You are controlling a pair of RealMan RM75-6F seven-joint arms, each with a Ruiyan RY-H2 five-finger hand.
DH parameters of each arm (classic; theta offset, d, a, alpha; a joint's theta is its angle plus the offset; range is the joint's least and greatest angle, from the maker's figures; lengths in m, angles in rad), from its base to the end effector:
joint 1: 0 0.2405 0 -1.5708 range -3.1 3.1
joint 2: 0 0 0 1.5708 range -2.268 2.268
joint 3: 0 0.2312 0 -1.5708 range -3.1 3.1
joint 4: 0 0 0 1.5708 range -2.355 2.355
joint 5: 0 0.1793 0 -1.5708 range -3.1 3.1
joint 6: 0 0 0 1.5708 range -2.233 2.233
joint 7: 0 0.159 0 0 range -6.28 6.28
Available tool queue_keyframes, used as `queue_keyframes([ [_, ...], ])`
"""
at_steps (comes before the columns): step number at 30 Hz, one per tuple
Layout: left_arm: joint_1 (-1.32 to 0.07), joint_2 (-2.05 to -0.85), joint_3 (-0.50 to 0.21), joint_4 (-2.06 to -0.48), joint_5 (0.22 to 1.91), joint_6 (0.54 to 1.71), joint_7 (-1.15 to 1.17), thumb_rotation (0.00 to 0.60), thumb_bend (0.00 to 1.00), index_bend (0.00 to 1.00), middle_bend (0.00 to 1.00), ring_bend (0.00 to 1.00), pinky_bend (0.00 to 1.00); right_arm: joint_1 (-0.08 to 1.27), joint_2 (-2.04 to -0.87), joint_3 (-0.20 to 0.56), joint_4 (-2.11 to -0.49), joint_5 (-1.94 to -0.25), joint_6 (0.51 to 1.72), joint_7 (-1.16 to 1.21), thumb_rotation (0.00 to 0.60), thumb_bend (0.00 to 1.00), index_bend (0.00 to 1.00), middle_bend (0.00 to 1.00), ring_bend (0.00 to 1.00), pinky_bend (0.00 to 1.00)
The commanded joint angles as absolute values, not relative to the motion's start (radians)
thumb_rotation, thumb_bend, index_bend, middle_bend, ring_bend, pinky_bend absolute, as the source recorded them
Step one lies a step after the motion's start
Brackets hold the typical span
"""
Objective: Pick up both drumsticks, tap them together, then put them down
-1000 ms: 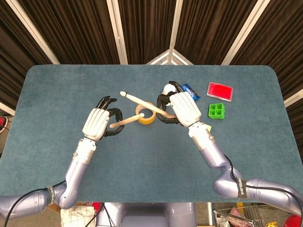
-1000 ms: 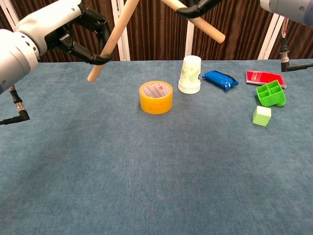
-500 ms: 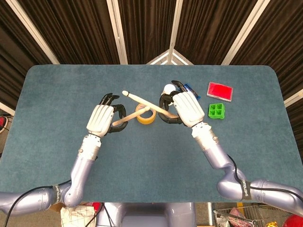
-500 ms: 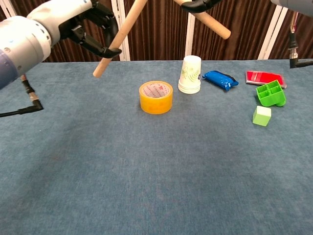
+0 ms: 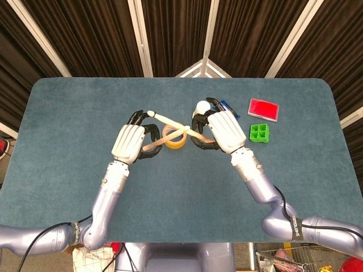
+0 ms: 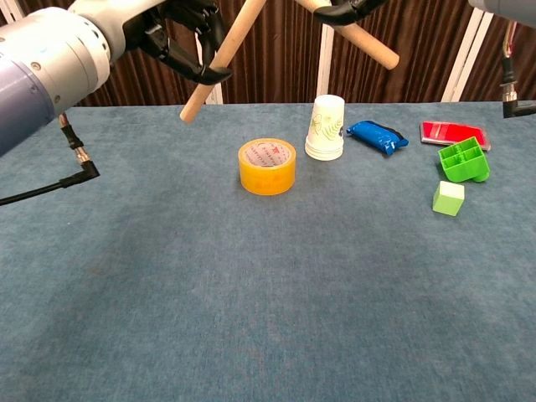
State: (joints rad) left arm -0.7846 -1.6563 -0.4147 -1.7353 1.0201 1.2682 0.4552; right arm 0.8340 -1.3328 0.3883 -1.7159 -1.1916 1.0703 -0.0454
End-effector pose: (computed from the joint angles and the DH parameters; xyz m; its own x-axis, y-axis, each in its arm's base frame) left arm -0.0311 0.3331 0.0534 0.0487 0.0405 0.9980 0.9459 -0.3229 -0.0330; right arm -0.0288 -0.3569 0.1118 0.0609 -0.0918 0.9939 -0.8563 -0.5164 0.0048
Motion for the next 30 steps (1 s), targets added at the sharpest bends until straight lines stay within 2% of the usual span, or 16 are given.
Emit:
queue_keyframes([
  [1, -0.788, -1.66, -0.42, -1.739, 1.014, 1.28, 0.462, 0.6, 0.43, 0.67, 0.6, 0.17, 0.11, 0.834, -1.332, 0.387, -1.718, -1.193, 1.071, -0.045, 0.6, 0.47, 0.76, 0.67, 0.5, 0.11],
  [30, -0.823, -1.656, -0.431, -1.782, 0.948, 1.319, 0.523, 0.6, 0.43, 0.68, 0.6, 0.17, 0.11, 0.839, -1.329, 0.384, -1.738, -1.183, 1.079, -0.049, 0.6, 0.47, 0.76, 0.67, 0.5, 0.11],
])
